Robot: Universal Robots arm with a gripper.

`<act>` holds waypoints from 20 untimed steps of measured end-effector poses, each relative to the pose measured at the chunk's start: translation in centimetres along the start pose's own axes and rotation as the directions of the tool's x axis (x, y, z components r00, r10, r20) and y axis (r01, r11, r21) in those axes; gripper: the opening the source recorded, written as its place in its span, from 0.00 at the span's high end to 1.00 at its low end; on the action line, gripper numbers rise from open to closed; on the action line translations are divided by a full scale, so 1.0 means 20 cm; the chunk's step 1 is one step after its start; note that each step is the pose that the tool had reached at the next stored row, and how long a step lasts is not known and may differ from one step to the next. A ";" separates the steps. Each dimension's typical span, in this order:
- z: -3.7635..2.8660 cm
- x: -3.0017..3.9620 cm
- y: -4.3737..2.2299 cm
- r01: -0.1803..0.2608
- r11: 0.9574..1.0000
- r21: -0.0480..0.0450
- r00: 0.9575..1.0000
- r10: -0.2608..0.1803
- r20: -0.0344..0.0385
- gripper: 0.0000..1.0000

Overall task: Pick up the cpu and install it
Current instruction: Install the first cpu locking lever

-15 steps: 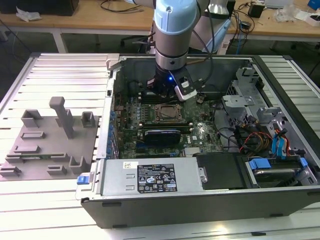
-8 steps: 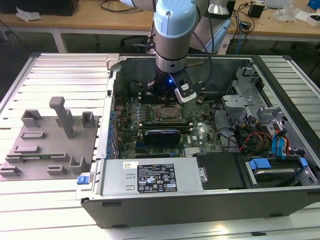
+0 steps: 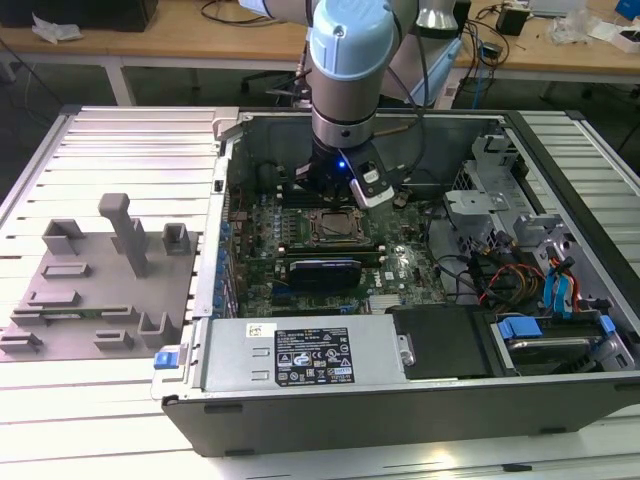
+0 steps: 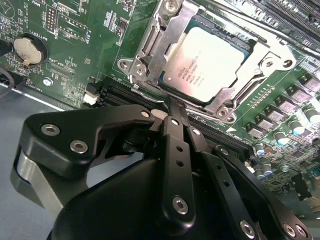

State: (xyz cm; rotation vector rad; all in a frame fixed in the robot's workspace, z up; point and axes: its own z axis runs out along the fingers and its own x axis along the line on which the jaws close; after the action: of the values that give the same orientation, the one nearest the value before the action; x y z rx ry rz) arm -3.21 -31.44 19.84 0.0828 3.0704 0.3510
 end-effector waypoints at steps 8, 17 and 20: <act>-0.031 -0.002 0.007 -0.001 1.000 -0.001 1.000 0.001 0.001 0.89; -0.072 -0.002 0.017 -0.007 1.000 -0.002 1.000 0.007 0.006 0.89; -0.073 -0.002 0.016 0.046 0.999 -0.005 0.999 -0.046 -0.006 0.89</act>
State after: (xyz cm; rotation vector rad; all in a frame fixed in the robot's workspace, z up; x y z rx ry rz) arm -3.23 -31.45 21.33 0.0116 3.0717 0.3565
